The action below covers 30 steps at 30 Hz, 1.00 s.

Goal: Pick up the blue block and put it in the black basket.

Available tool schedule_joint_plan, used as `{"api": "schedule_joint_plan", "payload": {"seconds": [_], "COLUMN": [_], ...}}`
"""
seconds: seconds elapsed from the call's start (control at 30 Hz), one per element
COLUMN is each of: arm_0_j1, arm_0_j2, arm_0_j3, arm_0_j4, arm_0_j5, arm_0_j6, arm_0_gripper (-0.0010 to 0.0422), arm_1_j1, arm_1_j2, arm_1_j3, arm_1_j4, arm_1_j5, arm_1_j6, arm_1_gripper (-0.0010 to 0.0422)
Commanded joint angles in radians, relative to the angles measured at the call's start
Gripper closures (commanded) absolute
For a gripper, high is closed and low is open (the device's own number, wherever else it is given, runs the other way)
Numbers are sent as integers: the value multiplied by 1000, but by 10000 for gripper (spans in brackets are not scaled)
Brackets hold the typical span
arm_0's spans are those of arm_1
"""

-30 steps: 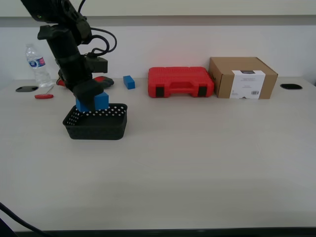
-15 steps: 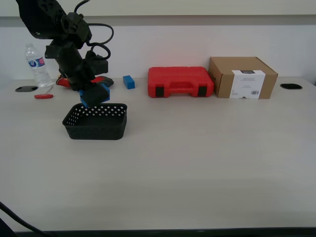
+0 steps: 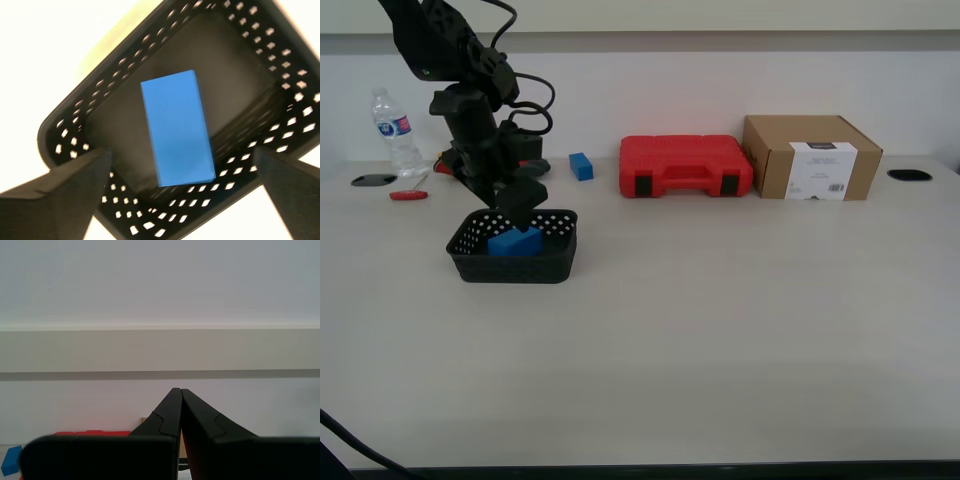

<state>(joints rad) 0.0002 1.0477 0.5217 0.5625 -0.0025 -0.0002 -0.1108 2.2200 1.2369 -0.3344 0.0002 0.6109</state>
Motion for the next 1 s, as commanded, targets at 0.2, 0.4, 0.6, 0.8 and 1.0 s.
{"api": "schedule_joint_plan", "payload": {"seconds": [0.2,0.4,0.6,0.8,1.0], "arm_0_j1": [1,1,1,1,1], "arm_0_j2": [0,0,0,0,0], "arm_0_j3": [1,1,1,1,1], "arm_0_j4": [2,2,2,2,2], "arm_0_j5": [0,0,0,0,0], "arm_0_j6": [0,0,0,0,0], "arm_0_gripper": [413,413,413,413,413], "arm_1_j1": [-1,-2,-2,-1,-1], "arm_1_j2": [-1,-1,-1,-1,-1], "arm_1_j3": [1,1,1,1,1], "arm_1_j4": [-2,-12,-18,-8,3], "arm_1_j5": [22,93,98,93,93], "arm_1_j6": [-26,-35,-35,-36,-36], "arm_1_gripper": [297,413,413,413,413]}}
